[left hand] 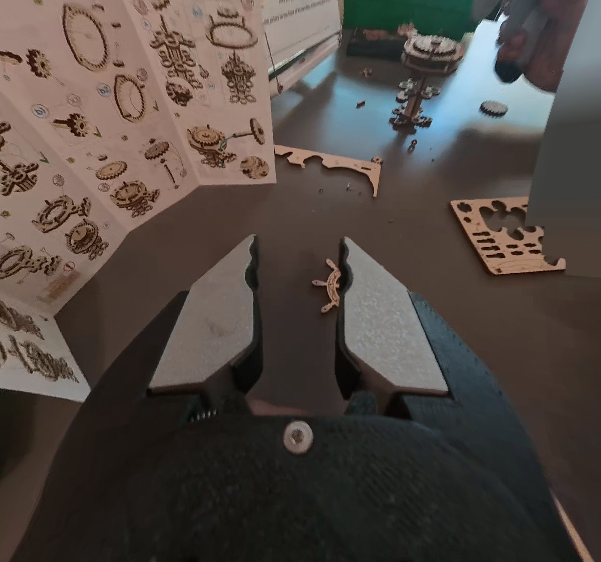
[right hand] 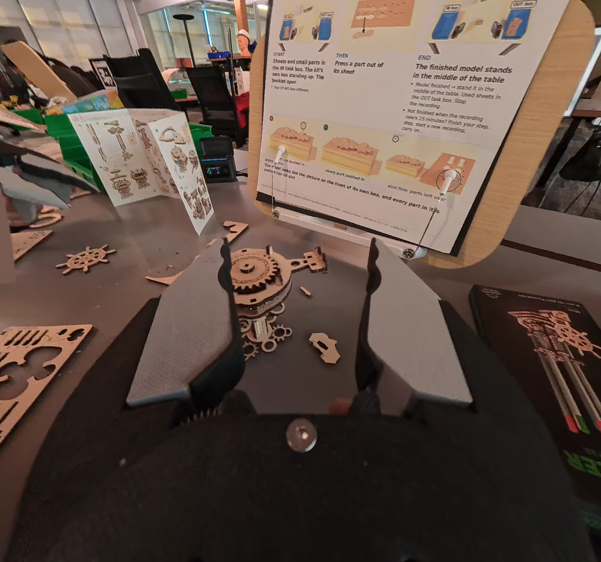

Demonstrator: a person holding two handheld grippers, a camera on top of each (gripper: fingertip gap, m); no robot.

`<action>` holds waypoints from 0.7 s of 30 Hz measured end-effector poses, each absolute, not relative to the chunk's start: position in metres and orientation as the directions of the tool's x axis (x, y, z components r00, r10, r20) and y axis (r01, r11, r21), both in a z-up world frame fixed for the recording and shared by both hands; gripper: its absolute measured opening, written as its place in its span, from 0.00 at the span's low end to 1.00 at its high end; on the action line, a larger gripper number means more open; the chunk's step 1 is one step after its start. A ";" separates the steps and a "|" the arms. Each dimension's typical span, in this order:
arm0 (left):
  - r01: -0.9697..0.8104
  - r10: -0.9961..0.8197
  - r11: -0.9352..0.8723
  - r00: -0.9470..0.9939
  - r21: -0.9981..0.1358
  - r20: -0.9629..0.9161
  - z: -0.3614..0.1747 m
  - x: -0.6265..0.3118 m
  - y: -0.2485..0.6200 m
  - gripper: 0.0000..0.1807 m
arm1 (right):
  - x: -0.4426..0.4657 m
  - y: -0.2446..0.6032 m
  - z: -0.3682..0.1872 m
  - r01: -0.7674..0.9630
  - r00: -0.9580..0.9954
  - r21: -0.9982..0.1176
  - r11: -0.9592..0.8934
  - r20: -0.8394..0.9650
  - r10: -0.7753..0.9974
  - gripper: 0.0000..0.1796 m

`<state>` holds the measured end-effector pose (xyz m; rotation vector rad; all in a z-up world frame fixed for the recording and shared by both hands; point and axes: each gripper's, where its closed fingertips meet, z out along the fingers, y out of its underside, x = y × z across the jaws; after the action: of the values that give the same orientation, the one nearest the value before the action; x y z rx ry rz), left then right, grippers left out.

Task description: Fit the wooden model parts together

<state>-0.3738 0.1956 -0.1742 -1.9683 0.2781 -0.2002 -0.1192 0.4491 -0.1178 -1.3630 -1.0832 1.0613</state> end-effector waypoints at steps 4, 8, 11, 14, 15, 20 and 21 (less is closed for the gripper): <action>-0.111 -0.331 -0.271 0.943 -0.956 -0.016 -0.164 -0.372 0.200 0.24 | -0.127 0.444 -0.127 0.060 0.157 -0.997 -0.047 -0.037 0.987 0.46; -0.082 -0.325 -0.296 0.946 -0.952 0.020 -0.170 -0.372 0.203 0.23 | -0.126 0.443 -0.124 0.021 0.095 -0.989 -0.147 -0.145 0.985 0.48; -0.116 -0.315 -0.326 0.949 -0.938 -0.008 -0.171 -0.368 0.201 0.24 | -0.120 0.440 -0.110 -0.006 0.103 -0.994 -0.113 -0.113 0.988 0.50; -0.221 -0.350 -0.247 0.928 -0.943 -0.126 -0.158 -0.357 0.197 0.23 | -0.110 0.443 -0.097 -0.050 0.170 -0.998 -0.038 -0.046 0.984 0.47; -0.248 -0.352 -0.221 0.922 -0.943 -0.159 -0.157 -0.356 0.197 0.22 | -0.107 0.448 -0.096 -0.064 0.194 -0.997 -0.035 -0.047 0.980 0.47; -0.287 -0.302 -0.252 0.931 -0.924 -0.207 -0.160 -0.362 0.199 0.23 | -0.095 0.465 -0.100 -0.092 0.205 -0.987 -0.129 -0.145 0.968 0.48; -0.265 -0.273 -0.258 0.943 -0.929 -0.193 -0.154 -0.362 0.197 0.25 | -0.089 0.462 -0.097 -0.098 0.200 -0.985 -0.141 -0.158 0.967 0.49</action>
<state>-0.3619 0.1969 -0.1539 -1.8500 0.3953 -0.0080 -0.0893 0.4617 -0.0969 -1.3473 -0.9190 1.1974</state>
